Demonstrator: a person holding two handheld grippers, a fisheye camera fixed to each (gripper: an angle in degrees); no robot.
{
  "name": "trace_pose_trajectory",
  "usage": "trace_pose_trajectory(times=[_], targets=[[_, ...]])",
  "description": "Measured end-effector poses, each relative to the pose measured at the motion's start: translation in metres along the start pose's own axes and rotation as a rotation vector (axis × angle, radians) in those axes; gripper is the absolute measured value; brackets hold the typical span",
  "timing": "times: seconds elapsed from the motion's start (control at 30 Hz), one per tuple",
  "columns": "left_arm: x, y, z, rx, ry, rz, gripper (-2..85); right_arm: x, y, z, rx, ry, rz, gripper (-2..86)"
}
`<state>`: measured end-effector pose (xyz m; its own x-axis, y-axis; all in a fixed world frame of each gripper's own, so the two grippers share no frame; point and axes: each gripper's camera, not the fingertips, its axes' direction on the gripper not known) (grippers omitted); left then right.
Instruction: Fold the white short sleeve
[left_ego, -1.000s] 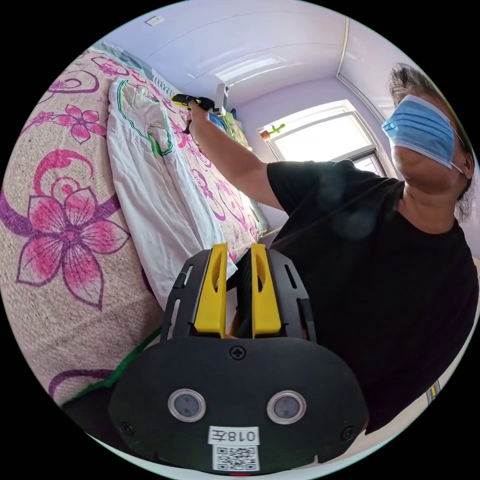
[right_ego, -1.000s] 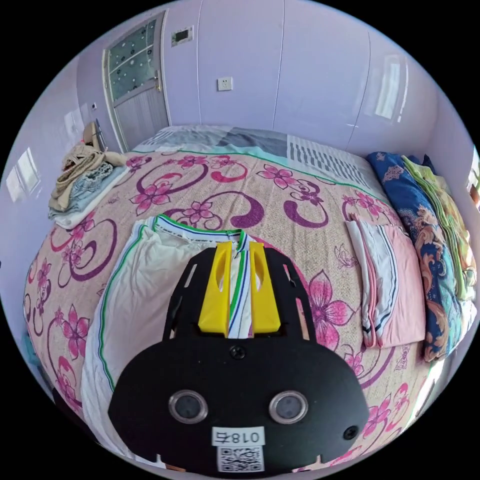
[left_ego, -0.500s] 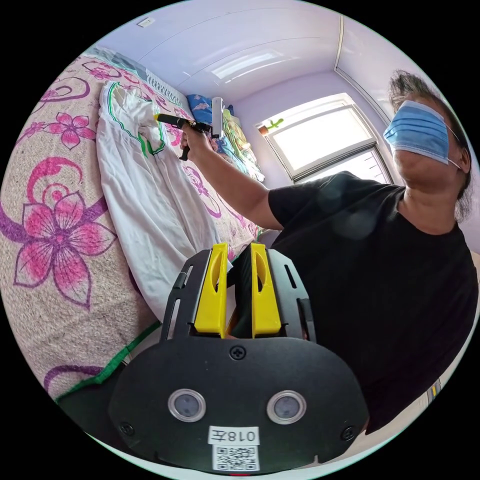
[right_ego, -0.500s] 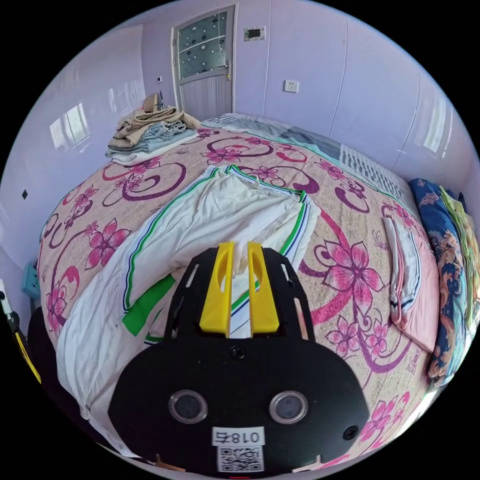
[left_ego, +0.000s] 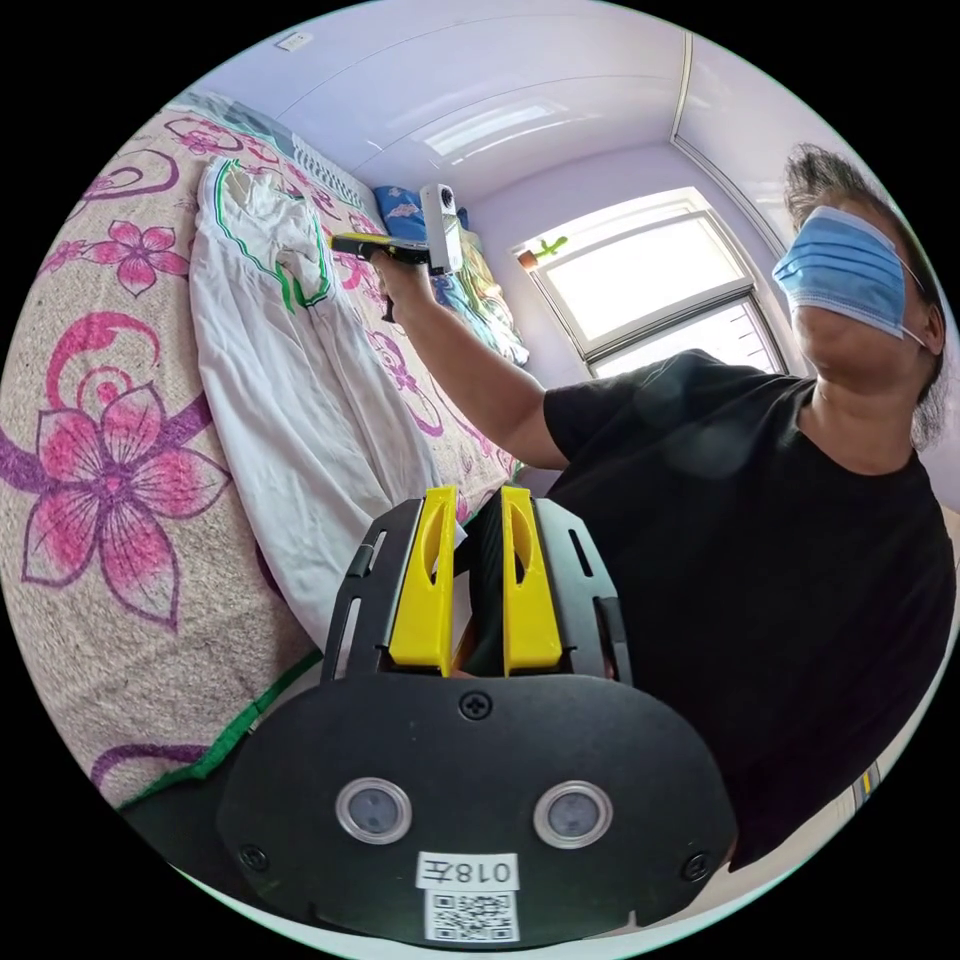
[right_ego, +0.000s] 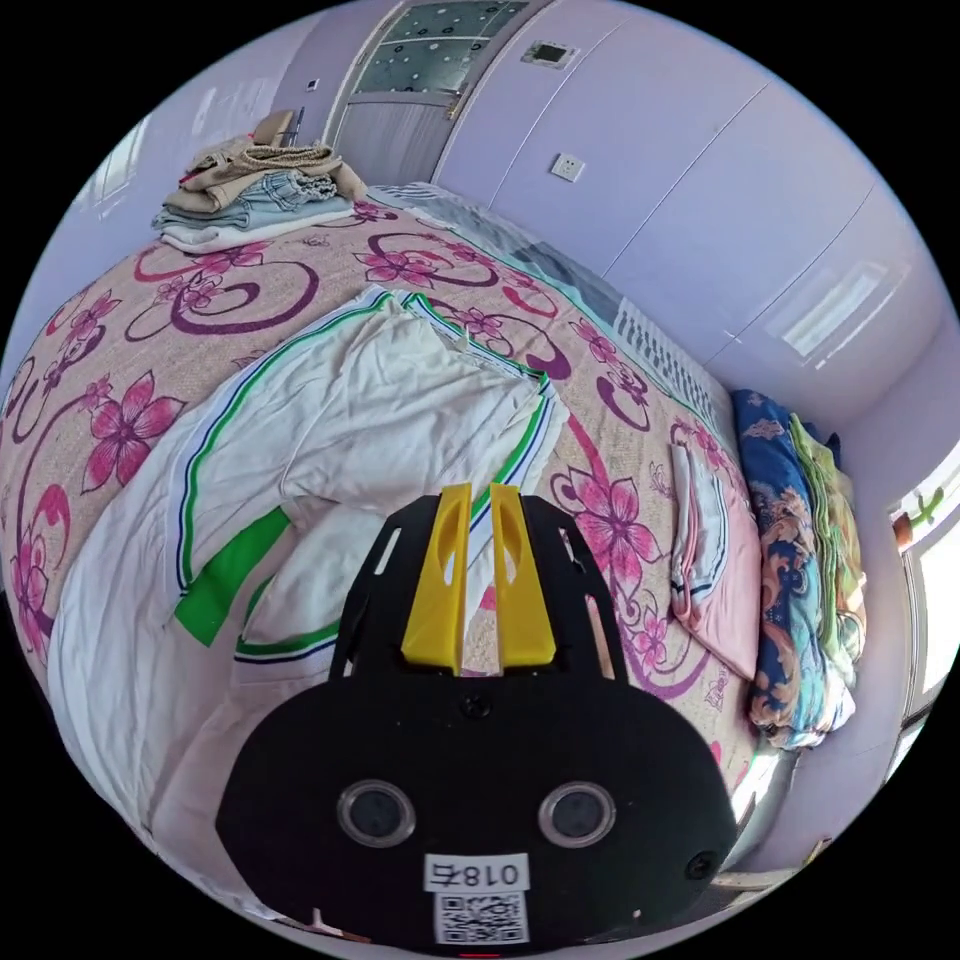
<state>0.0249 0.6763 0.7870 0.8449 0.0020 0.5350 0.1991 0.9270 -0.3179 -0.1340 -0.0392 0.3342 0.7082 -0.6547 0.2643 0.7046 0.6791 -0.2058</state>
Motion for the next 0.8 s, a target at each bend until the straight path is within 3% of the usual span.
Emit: trace_pose_trajectory(times=[0.07,0.13,0.23,0.47,0.63,0.8], targets=[[0.005,0.001,-0.001,0.012,0.002,0.004,7.7,0.01,0.006,0.003,-0.018,-0.071,0.071,4.9],[0.007,0.003,-0.002,0.019,0.005,0.0,7.7,0.026,0.012,-0.009,0.112,-0.214,0.167,4.1],[0.008,0.005,-0.003,0.038,0.018,-0.011,7.7,0.02,-0.006,-0.018,0.211,-0.289,0.118,4.6],[0.016,0.002,-0.014,0.083,0.021,-0.018,7.5,-0.021,-0.081,0.009,0.156,-0.296,-0.025,5.2],[0.028,-0.003,-0.02,0.111,0.016,-0.027,7.5,-0.047,-0.13,0.082,-0.127,-0.343,-0.063,5.9],[0.06,-0.011,-0.027,0.134,-0.013,-0.002,7.7,-0.03,-0.117,0.052,-0.051,-0.284,-0.09,6.7]])
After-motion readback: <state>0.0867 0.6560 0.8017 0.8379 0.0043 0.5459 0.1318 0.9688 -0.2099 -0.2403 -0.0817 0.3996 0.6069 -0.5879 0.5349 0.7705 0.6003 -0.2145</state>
